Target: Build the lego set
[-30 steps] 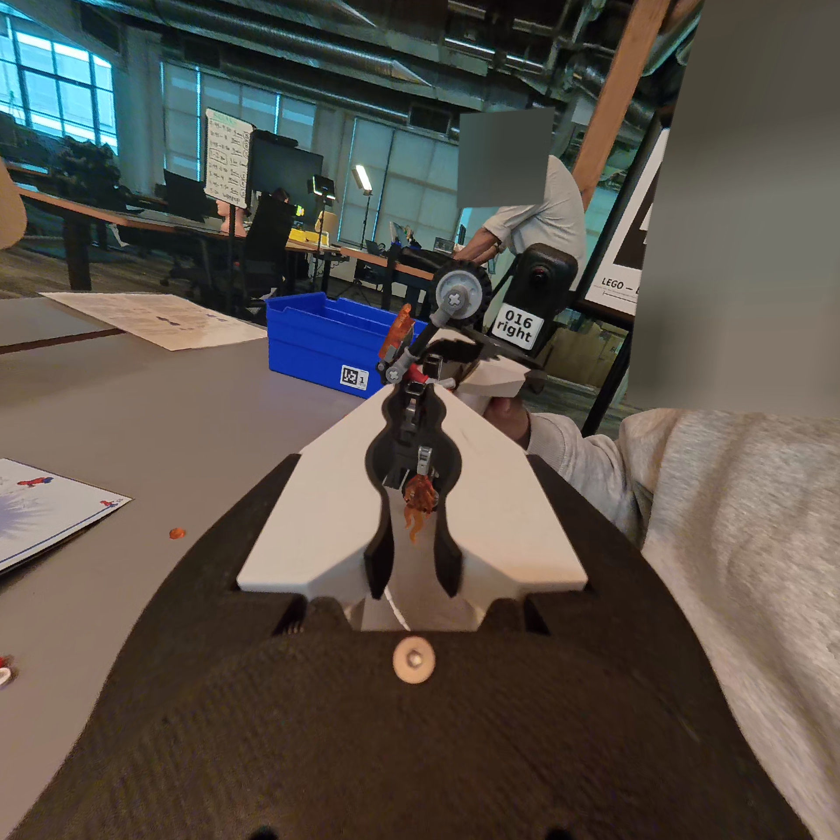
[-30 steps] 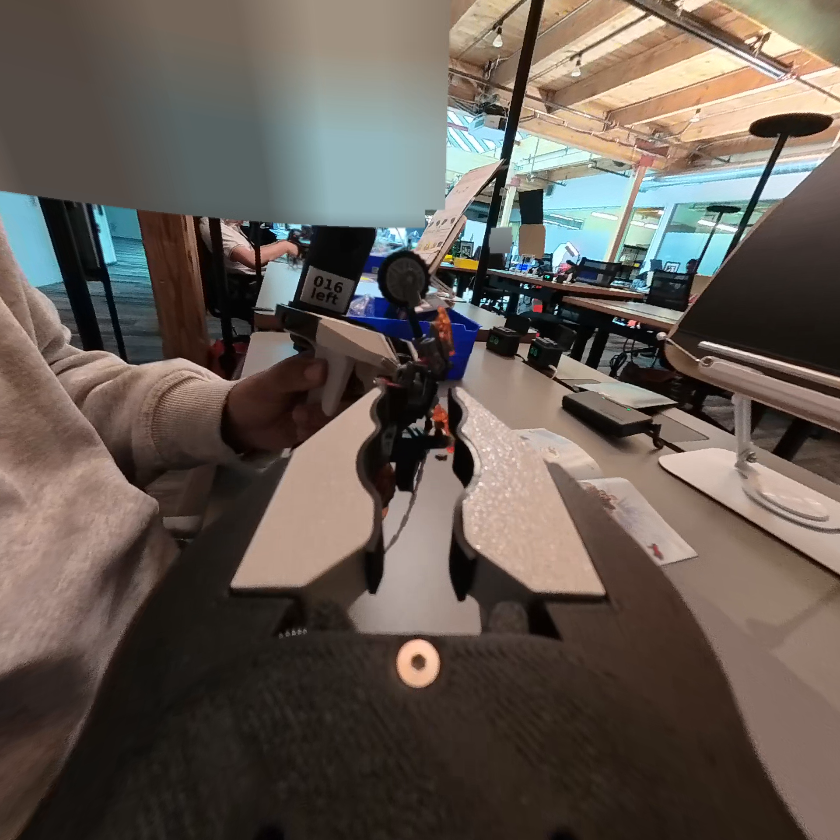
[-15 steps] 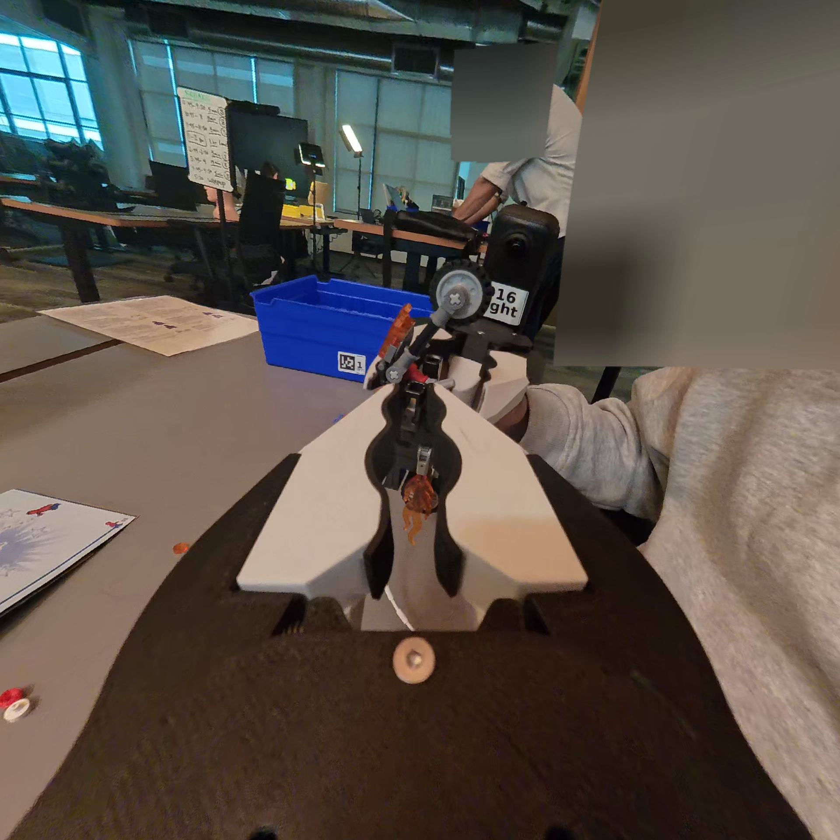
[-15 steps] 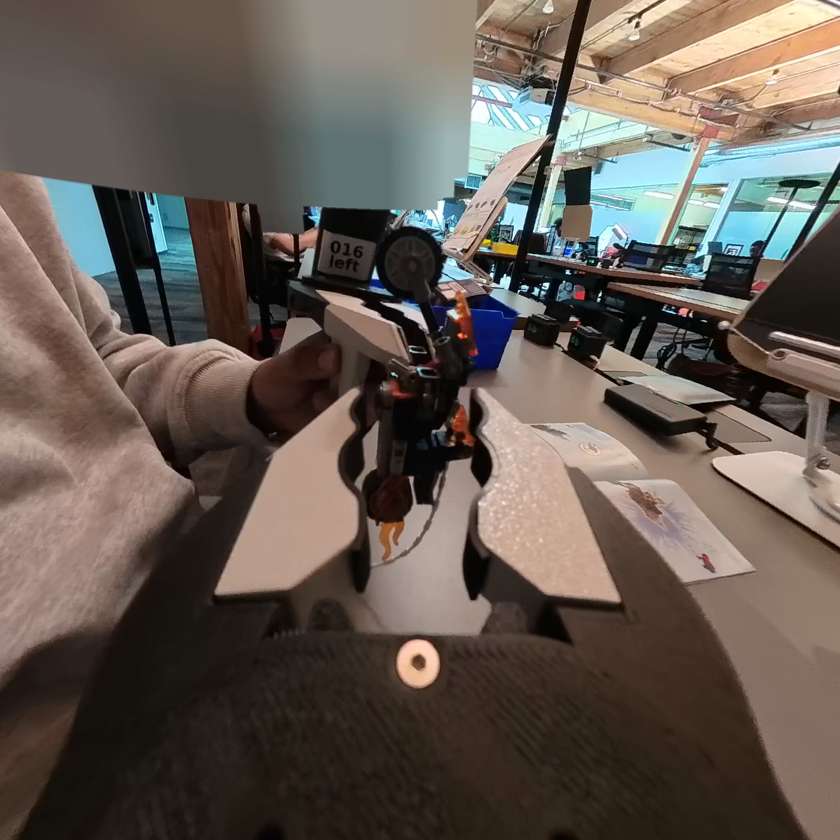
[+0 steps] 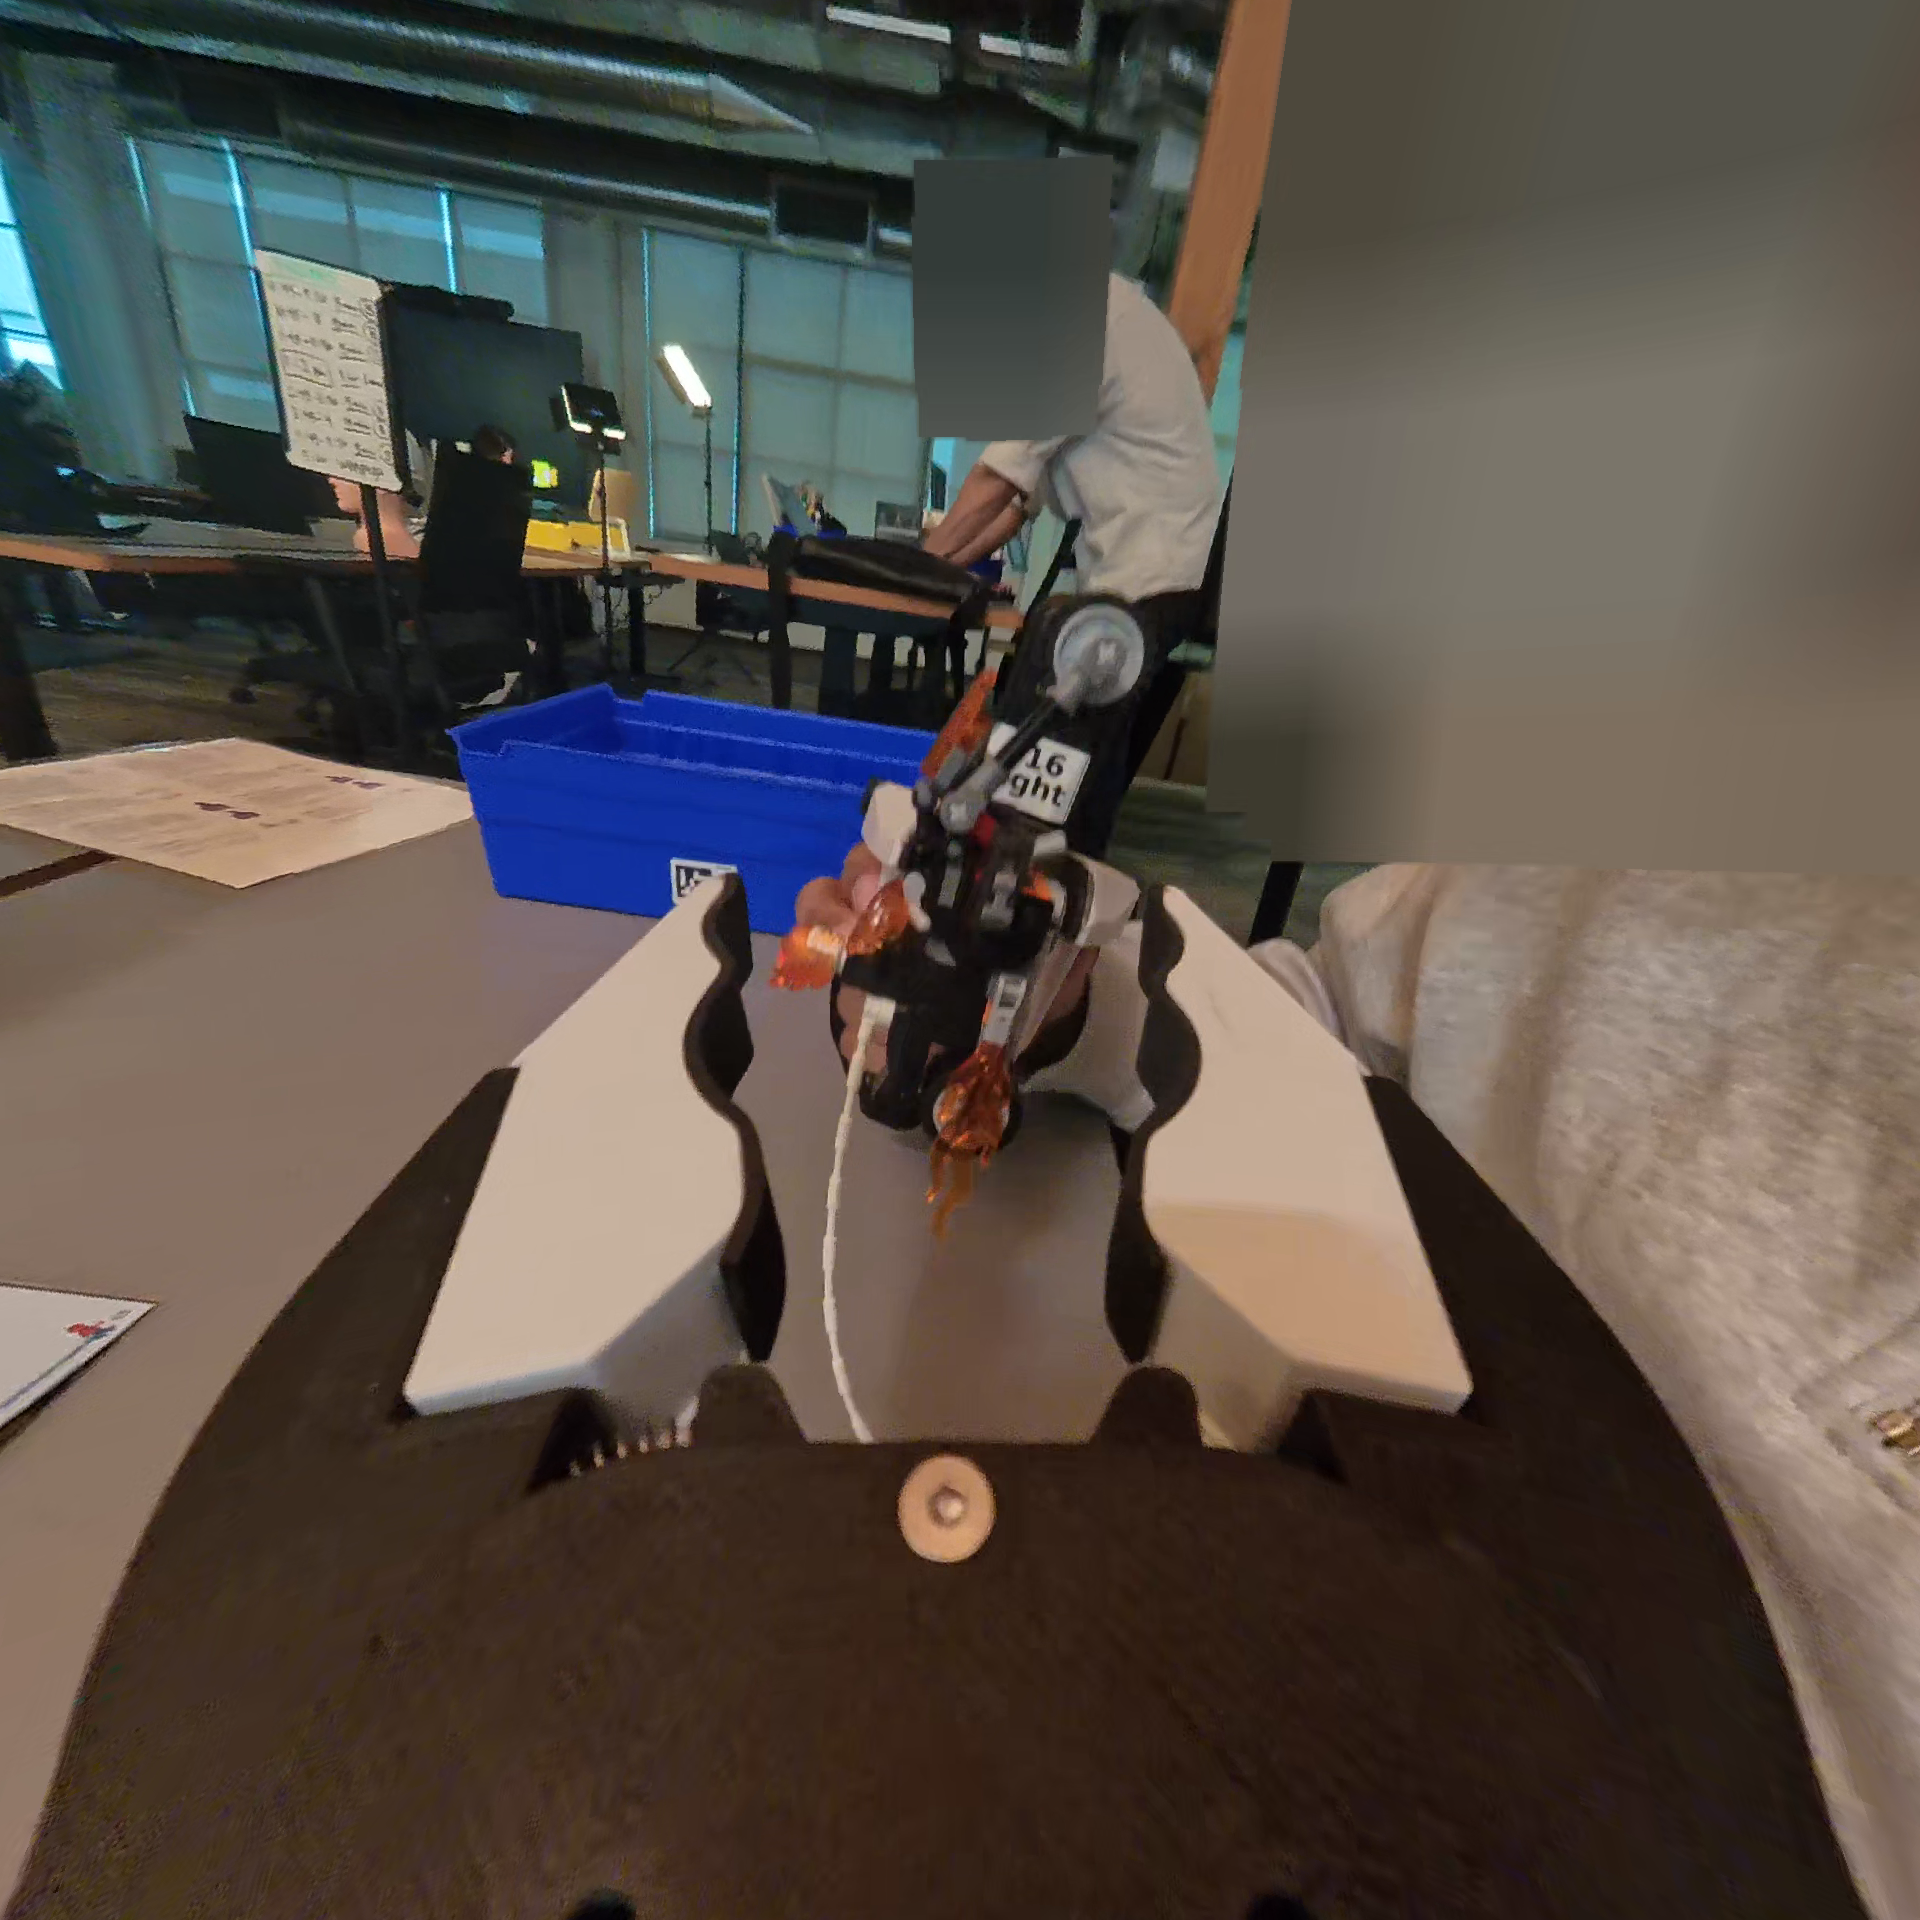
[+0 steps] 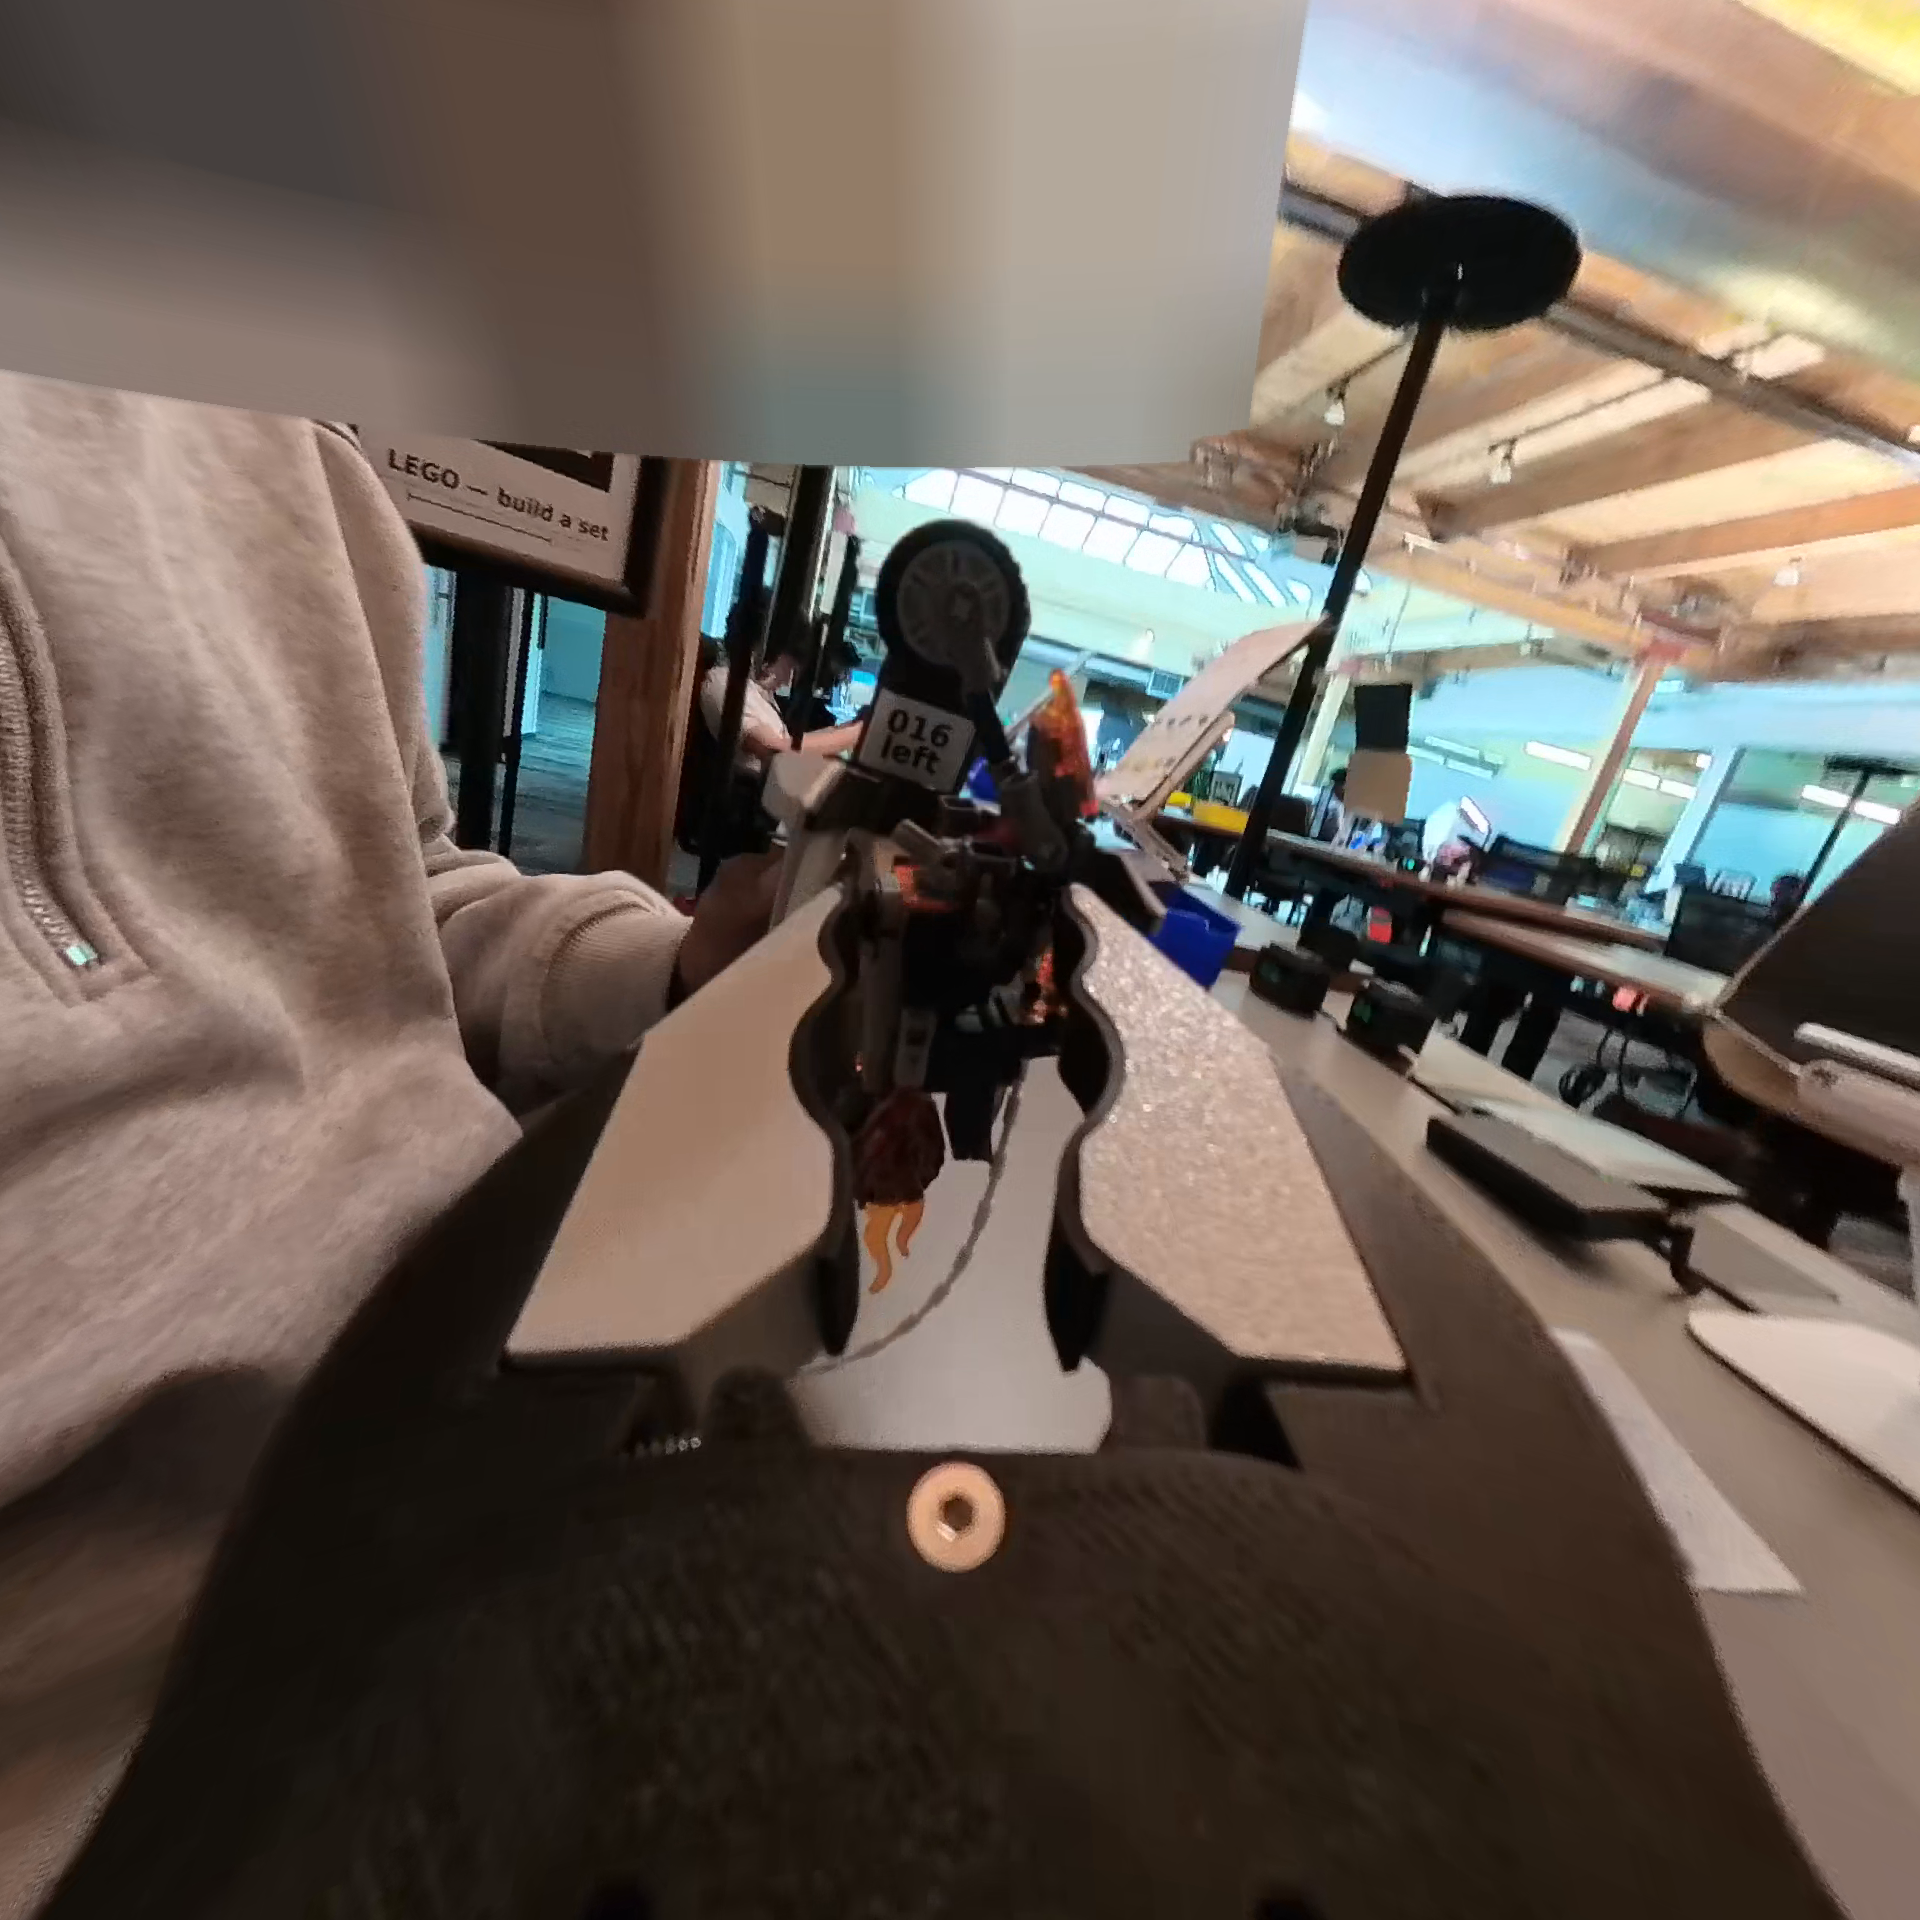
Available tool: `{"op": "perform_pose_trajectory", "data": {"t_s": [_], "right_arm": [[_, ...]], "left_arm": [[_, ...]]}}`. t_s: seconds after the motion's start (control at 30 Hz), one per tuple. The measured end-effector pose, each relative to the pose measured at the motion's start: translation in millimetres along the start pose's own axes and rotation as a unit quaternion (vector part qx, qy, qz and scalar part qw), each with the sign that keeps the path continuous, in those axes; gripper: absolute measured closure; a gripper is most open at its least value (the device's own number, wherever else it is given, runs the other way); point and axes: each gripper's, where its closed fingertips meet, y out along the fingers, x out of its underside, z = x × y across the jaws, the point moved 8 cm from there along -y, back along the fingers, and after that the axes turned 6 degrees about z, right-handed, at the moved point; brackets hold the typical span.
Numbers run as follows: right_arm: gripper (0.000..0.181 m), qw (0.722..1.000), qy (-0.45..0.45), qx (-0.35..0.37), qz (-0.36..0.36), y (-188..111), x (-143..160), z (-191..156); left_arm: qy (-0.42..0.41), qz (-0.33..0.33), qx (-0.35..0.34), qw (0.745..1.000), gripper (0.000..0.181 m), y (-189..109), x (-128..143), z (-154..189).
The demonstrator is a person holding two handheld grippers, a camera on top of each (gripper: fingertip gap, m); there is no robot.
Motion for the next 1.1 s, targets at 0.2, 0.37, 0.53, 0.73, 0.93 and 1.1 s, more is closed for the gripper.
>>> {"op": "perform_pose_trajectory", "data": {"t_s": [0.2,0.37,0.53,0.73,0.93,1.1], "right_arm": [[0.146,0.997,-0.071,-0.038,-0.006,7.2,-1.5,-10.3],[0.147,0.996,-0.070,-0.061,0.017,14.6,-3.9,-14.6],[0.146,0.994,-0.074,-0.076,-0.004,18.6,1.6,-16.3],[0.146,0.995,-0.058,-0.085,0.000,18.2,0.3,-17.0],[0.147,0.996,-0.035,-0.077,0.026,14.5,-2.7,-15.0],[0.147,0.995,-0.032,-0.088,0.039,13.2,-5.0,-16.2]], "left_arm": [[0.076,-0.045,-0.004,0.996,0.112,12.5,5.2,20.5],[0.108,-0.054,-0.006,0.993,0.116,11.0,5.0,29.0],[0.130,-0.041,-0.003,0.991,0.126,8.5,-2.5,38.2],[0.134,-0.050,0.002,0.990,0.135,9.9,-1.6,40.2],[0.134,-0.052,-0.008,0.990,0.127,8.9,0.8,36.4],[0.124,-0.046,0.003,0.991,0.127,10.9,2.3,38.6]]}}
